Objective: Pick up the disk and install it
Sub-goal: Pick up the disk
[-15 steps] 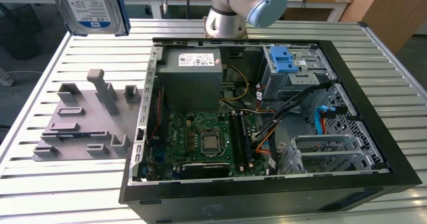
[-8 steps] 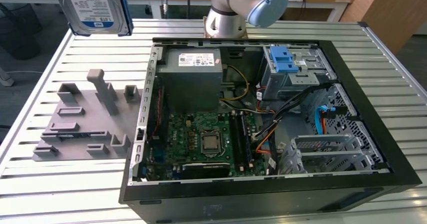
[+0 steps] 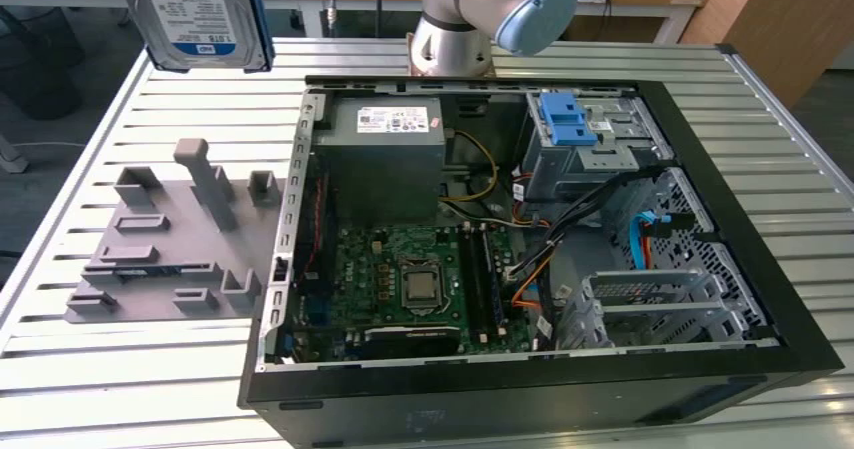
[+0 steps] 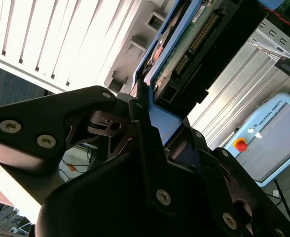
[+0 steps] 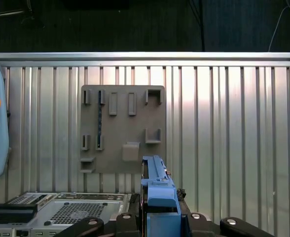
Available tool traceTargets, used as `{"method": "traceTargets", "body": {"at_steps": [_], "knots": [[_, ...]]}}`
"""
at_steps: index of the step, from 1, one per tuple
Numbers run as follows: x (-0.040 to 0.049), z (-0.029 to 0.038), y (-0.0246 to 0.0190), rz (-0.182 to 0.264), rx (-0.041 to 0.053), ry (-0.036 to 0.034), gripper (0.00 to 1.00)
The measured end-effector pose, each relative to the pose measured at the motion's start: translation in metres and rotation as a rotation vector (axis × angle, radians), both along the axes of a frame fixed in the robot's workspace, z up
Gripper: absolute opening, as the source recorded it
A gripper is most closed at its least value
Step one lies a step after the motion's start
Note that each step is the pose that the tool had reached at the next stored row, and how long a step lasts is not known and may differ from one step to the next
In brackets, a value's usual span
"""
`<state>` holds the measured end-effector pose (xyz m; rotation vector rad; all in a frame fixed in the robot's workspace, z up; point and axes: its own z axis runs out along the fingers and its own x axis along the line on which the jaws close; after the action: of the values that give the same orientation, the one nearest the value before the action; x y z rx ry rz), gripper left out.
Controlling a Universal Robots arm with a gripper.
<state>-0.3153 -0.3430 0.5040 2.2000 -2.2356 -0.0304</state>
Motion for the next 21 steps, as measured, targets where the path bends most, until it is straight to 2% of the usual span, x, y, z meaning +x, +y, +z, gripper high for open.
{"method": "traceTargets", "body": {"at_steps": [5, 11, 21], "knots": [[0.0073, 0.0000, -0.0022, 0.000, 0.0000, 0.0001, 0.36], [0.0088, 0.0000, -0.0125, 0.000, 0.0001, 0.0000, 0.36], [0.0088, 0.0000, -0.0132, 0.000, 0.0006, 0.0001, 0.36]]}}
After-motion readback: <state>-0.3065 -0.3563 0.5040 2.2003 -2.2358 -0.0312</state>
